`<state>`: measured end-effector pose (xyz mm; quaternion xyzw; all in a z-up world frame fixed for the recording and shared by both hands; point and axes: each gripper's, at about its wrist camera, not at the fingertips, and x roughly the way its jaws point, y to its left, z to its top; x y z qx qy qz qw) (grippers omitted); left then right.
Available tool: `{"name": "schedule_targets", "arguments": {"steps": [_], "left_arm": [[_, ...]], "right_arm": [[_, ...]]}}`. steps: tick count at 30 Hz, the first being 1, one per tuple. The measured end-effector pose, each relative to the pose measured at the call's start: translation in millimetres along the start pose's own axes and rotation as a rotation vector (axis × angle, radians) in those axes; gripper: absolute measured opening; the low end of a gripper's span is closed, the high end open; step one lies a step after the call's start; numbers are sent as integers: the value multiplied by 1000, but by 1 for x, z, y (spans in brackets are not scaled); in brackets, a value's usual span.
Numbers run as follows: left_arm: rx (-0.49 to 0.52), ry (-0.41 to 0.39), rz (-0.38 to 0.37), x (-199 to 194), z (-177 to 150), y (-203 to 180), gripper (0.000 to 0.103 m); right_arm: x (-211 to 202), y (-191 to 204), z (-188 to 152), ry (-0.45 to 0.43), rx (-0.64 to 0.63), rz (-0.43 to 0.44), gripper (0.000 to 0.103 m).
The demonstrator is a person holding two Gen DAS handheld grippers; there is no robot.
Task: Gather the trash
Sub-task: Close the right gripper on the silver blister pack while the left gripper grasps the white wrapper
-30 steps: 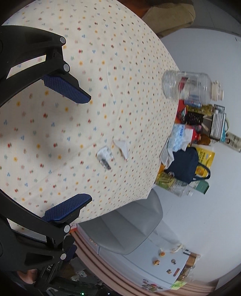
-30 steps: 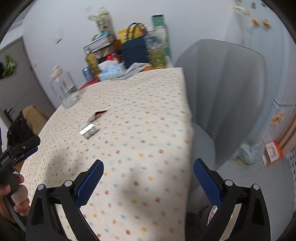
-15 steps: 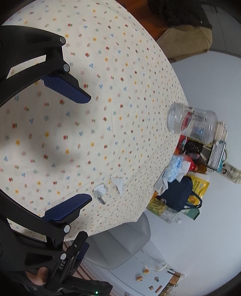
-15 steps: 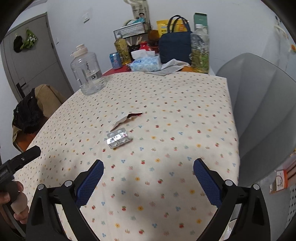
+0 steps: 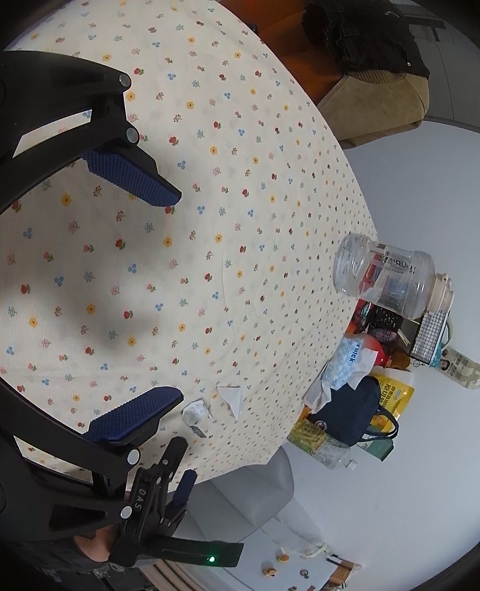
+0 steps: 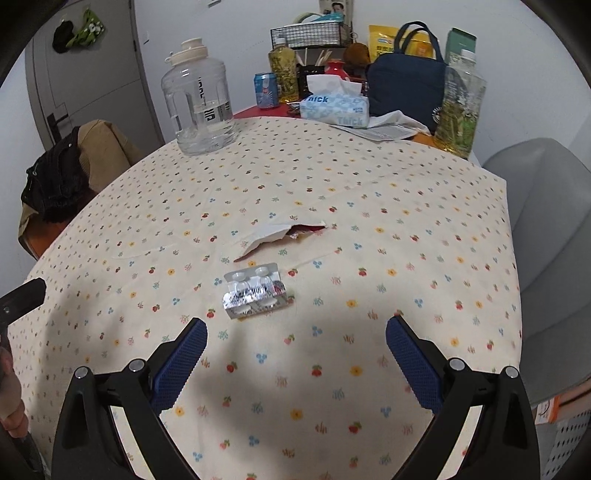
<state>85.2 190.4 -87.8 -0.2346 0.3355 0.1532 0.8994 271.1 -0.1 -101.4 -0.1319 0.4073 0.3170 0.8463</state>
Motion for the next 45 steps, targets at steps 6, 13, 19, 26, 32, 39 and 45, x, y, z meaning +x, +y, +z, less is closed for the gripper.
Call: {"name": "schedule_targets", "arguments": {"steps": [6,13,19,26,32,39,45], "left_arm": [[4,-7,11,-4,0,3,97],[6,-4,13,-3,1,4,97],[45,5,-5,9,4,-14,97],[95,32,-55,33,11,-45,97],[179,75,-108,62,19,-85,92],[234,155,-150,104,22,-117,68],[227,204,-140,139,32,-130,55]], "right_arm": [[16,9,7,2,-39,19,86],[26,19,1,67,-71,103,39],[10,14,-8,44,-66,101,39],[-18,-17,-17,10,8,65,39],[-42,-45,-24,-11,67,34,39],[-64,-68,-28,-26,91,-9,39],[-77,-79,-33,-37,122,-22,39]]}}
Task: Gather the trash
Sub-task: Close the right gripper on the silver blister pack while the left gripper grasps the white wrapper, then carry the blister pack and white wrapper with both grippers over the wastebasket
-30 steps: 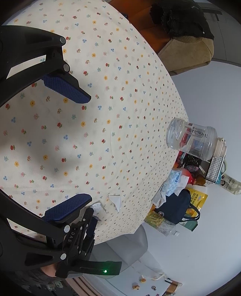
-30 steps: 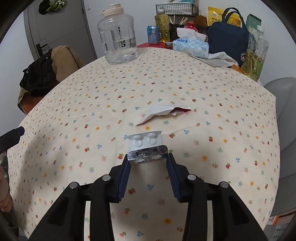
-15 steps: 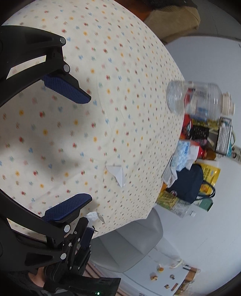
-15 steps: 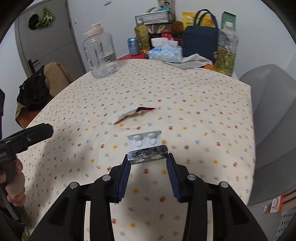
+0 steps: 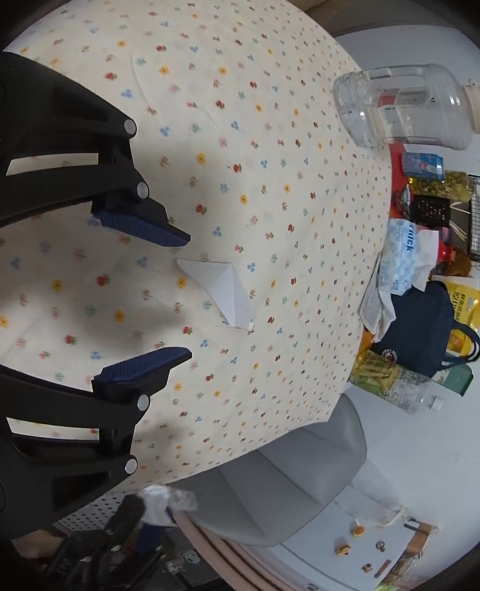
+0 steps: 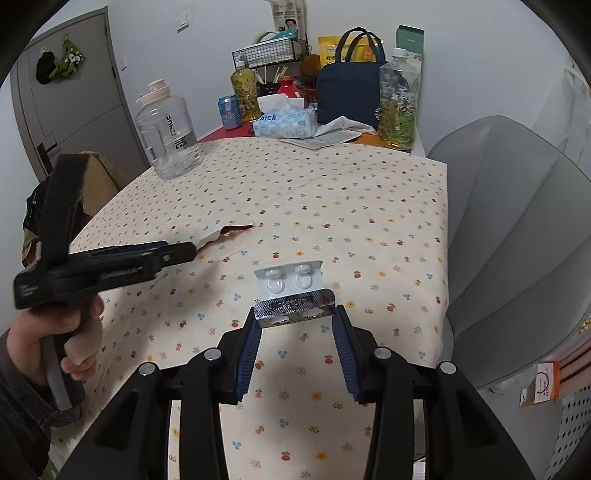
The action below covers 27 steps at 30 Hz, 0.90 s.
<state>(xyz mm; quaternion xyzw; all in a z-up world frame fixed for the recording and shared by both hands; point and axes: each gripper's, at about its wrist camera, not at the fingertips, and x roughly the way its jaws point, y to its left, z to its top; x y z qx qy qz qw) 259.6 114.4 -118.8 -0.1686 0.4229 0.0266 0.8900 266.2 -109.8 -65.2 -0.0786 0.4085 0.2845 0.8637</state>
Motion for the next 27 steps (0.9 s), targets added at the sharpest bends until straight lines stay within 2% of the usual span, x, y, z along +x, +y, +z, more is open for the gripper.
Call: {"name": "schedule_targets", "arguments": {"steps": [3,4,5,6,7,8,18,24,27], "left_arm": [[17,34,23,17,7,-2,48],[22,45,35,22,9,-2,43],[23,56,47,26,11,-1,34],[28,48,65,28,12,-1,29],[31,61,75,29,13,0,12],[35,67,80,30,14,1,5],[7,49,27,-6,-10,7,3],[-21,-31,20,-39,-31,1,3],[-35,-40,2,-46,-43,-2,3]], "right_arm": [[-1,-3,-3,2,10,-1,39],[-1,-3,-3,2,12,1,39],[-1,-3,-3,2,12,3,39],[0,-4,-3,1,13,5,39],[-1,-4,-4,0,16,7,39],[0,-5,-5,0,17,9,39],[-1,-12,-20,2,71,31,39],[-16,-15,-37,-27,129,49,39],[-25,-16,-48,-32,164,50,39]]}}
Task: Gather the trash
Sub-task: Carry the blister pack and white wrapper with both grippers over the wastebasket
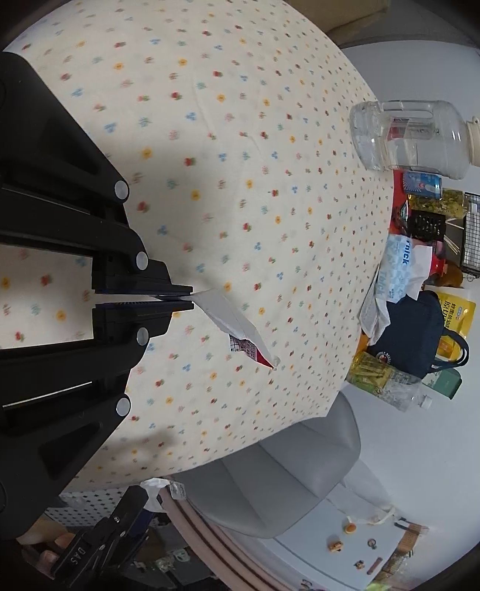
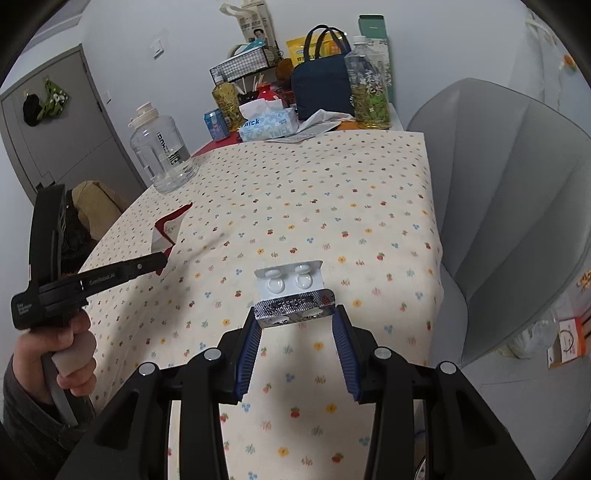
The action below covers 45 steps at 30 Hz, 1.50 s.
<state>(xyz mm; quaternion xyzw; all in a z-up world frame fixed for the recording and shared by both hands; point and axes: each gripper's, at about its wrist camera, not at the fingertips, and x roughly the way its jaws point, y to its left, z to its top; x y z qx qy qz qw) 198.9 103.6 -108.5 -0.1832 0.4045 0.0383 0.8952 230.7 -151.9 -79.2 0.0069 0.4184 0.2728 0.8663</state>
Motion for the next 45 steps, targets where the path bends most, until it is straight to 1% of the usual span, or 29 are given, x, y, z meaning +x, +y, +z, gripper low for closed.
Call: {"name": "schedule_targets", "arguments": {"steps": [7,11,13,16,18,23,35,37,45], "left_arm": [[7,-23,-35,-19,-27,-22,3],[47,-28,-64,-27,-40,-43,3],[61,-26,-84,-29,-45,-54,3],[85,-23,-109,-30,-51,-69,3],[113,-15,-124,-29,-55,-81,3],[158,-2,-157,-26,-61,-109,3],[300,52,-214,-13,-83,-188,3],[348,61,-220,-7,-87,-207,4],[421,124,-245,15,-104,-256,3]], "right_arm": [[-30,-14,-20,-39,52,-23,39],[-50,-28,-32,-57,92,-35,39],[-62,-40,-39,-66,133,-22,39],[-77,-51,-47,-81,159,-30,39],[-87,-58,-51,-89,171,-41,39],[-105,-77,-64,-104,193,-103,39],[-136,-131,-106,-105,285,-209,39],[-141,-140,-114,-104,302,-216,39],[-152,-180,-143,-93,377,-258,40]]}}
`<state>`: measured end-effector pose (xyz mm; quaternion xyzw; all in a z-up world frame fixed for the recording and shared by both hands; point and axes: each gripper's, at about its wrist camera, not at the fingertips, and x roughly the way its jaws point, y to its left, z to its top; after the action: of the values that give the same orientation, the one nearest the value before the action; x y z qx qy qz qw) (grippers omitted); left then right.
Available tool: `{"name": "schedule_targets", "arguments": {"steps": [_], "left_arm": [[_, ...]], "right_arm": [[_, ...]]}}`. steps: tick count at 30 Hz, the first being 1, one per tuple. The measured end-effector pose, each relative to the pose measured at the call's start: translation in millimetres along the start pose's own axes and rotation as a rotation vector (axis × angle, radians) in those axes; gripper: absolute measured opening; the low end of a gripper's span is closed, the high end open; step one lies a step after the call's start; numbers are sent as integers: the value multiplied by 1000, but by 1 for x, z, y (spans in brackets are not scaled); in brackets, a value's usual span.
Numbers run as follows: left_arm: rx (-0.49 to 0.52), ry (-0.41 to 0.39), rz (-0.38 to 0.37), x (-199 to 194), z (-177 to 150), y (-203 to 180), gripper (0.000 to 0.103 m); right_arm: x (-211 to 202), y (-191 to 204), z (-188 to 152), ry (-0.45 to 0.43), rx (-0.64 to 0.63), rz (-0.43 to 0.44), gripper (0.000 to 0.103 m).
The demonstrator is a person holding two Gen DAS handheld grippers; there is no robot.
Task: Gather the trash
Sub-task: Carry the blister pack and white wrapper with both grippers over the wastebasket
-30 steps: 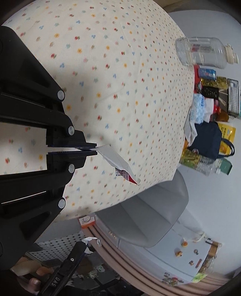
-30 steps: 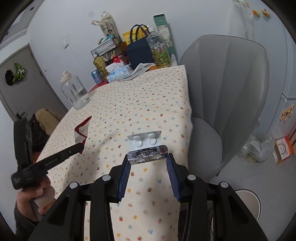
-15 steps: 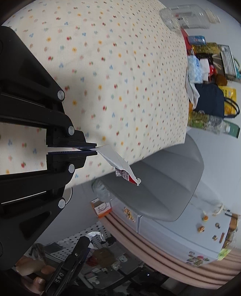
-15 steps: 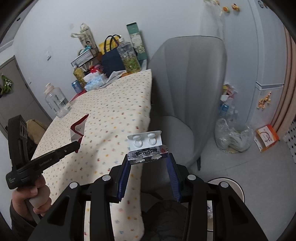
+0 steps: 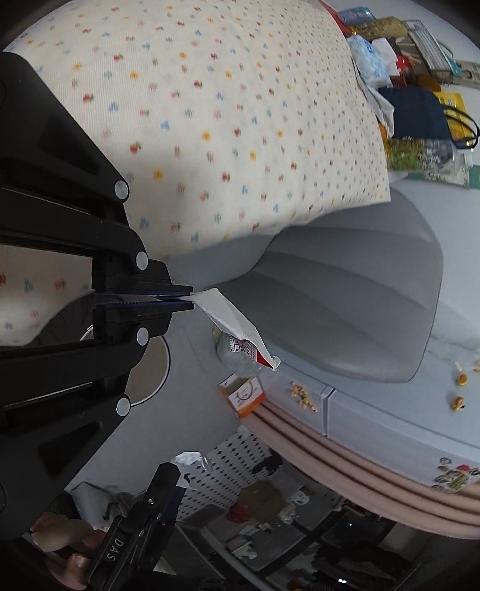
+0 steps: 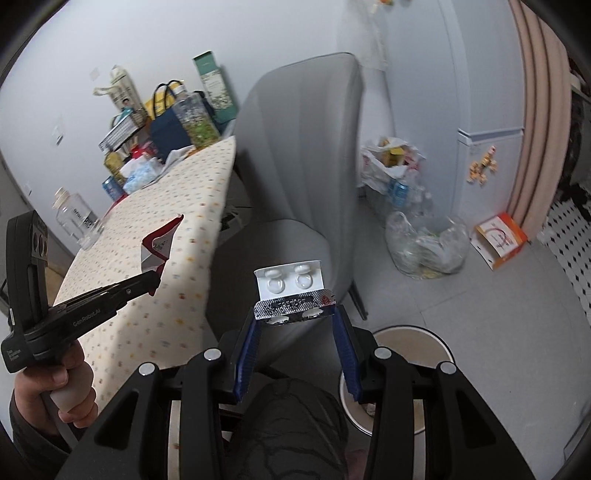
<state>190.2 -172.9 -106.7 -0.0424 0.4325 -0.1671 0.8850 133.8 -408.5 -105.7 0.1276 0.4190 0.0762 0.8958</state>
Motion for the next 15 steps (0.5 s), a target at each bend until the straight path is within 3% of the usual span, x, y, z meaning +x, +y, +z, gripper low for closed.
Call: {"name": "schedule_targets", "arguments": {"steps": [15], "left_arm": [[89,120,-8,57,-7,-57,3]], "right_arm": [[19,-75,-28,40,123,-49,40]]}}
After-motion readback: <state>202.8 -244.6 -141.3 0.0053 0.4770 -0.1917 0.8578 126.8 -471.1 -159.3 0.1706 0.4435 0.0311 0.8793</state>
